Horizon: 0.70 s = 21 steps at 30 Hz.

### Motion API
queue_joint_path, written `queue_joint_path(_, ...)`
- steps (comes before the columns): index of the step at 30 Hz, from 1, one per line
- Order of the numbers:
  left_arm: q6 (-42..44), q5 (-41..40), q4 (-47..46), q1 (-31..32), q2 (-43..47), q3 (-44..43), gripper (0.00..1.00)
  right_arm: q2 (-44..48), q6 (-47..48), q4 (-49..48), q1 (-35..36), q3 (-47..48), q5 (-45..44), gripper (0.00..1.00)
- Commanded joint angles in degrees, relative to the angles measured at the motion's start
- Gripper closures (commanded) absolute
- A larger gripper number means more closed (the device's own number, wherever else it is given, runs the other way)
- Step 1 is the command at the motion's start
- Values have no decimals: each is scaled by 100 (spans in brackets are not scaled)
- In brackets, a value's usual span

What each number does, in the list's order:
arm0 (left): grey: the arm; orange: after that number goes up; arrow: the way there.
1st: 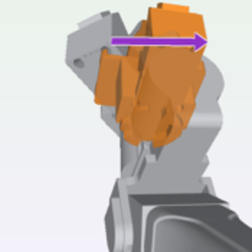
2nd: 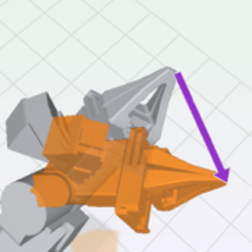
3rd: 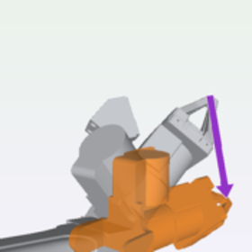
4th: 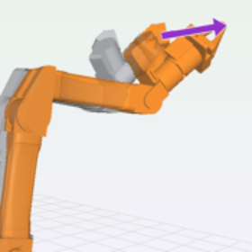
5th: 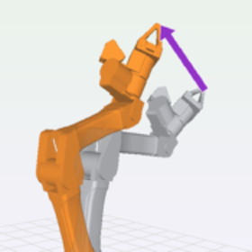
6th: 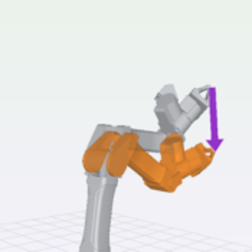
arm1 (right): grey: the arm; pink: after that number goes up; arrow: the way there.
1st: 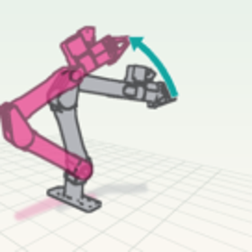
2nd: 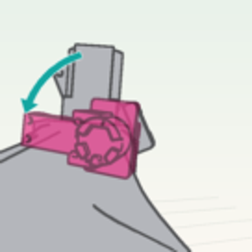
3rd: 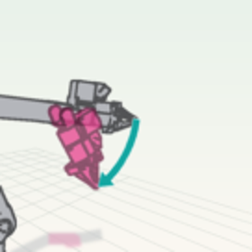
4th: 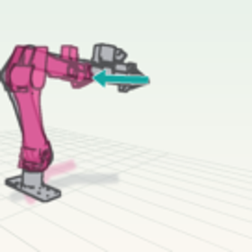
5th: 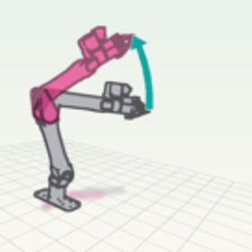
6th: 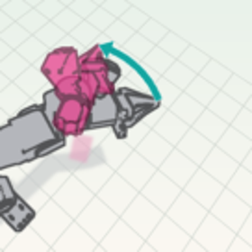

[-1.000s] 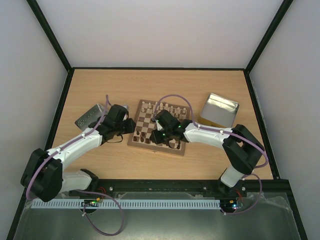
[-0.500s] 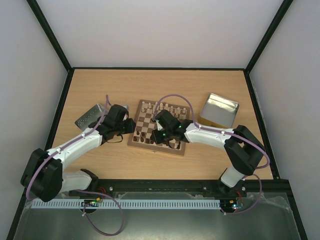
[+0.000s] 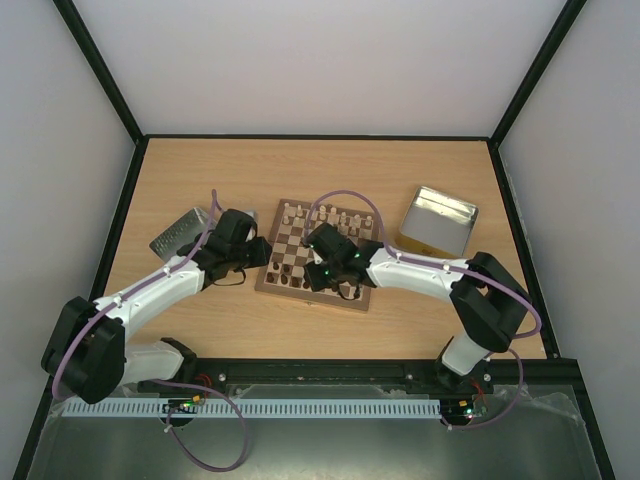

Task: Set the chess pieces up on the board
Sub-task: Adjust the chess piece on the chessboard.

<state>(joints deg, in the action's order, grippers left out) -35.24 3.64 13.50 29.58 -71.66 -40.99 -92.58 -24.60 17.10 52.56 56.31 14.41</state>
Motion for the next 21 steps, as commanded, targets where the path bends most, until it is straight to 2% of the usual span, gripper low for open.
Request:
queue_joint_path(1,-48,10,-59,-32,-24,69,68,211,78,264,114,189,-373,93)
queue_joint_path(10,-60,-55,-40,-32,29,70,68,295,170,390,379,282,-1040,94)
queue_joint_path(21,-59,-61,-48,-32,21,65,68,327,415,135,680,145,-1349,90)
